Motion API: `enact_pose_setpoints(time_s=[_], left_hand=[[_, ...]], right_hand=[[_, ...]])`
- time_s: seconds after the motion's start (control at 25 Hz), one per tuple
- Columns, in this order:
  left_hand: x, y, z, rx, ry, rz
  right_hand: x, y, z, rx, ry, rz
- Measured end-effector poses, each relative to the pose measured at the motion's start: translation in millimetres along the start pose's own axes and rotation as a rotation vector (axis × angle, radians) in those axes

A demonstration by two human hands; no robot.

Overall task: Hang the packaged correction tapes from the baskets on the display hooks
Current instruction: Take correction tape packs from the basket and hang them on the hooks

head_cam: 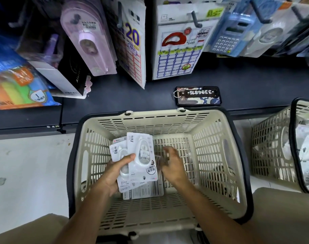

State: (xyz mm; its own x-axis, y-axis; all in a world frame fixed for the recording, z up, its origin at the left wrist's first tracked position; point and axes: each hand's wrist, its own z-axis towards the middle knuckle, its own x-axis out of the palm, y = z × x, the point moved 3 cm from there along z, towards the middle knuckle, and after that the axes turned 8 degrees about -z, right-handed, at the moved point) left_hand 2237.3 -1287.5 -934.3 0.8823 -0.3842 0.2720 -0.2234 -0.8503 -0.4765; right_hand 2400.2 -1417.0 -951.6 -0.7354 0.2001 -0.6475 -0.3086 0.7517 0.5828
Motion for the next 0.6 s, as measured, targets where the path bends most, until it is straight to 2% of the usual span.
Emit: enact_pose_setpoints(time_s=[0.08, 0.12, 0.2, 0.28, 0.36, 0.48, 0.52, 0.6], left_hand=[[-4.3, -1.1, 0.9, 0.024, -0.054, -0.062], [-6.9, -1.7, 1.5, 0.029, -0.067, -0.097], [-10.7, -1.8, 1.4, 0.035, -0.096, -0.126], [-13.2, 0.1, -0.7, 0.031, -0.133, -0.114], [-13.0, 2.7, -6.6, 0.032, -0.165, -0.096], [-16.7, 3.4, -13.0, 0.04, -0.215, -0.044], [-20.2, 4.6, -14.1, 0.048, -0.244, -0.025], [-26.1, 10.3, -14.4, 0.062, -0.311, -0.01]], right_hand=[[19.2, -9.4, 6.6, 0.079, 0.179, -0.173], [24.1, -8.8, 9.9, 0.092, 0.191, -0.2], [25.9, -6.6, 19.7, 0.147, 0.14, -0.14], [30.7, -3.9, 27.6, 0.18, 0.157, -0.145], [37.5, 3.2, 25.1, 0.145, 0.16, -0.298], [38.7, 14.8, 19.5, 0.081, 0.056, -0.52], [33.9, 16.3, 19.9, 0.087, 0.106, -0.485], [11.3, 16.5, 16.6, 0.155, 0.26, -0.255]])
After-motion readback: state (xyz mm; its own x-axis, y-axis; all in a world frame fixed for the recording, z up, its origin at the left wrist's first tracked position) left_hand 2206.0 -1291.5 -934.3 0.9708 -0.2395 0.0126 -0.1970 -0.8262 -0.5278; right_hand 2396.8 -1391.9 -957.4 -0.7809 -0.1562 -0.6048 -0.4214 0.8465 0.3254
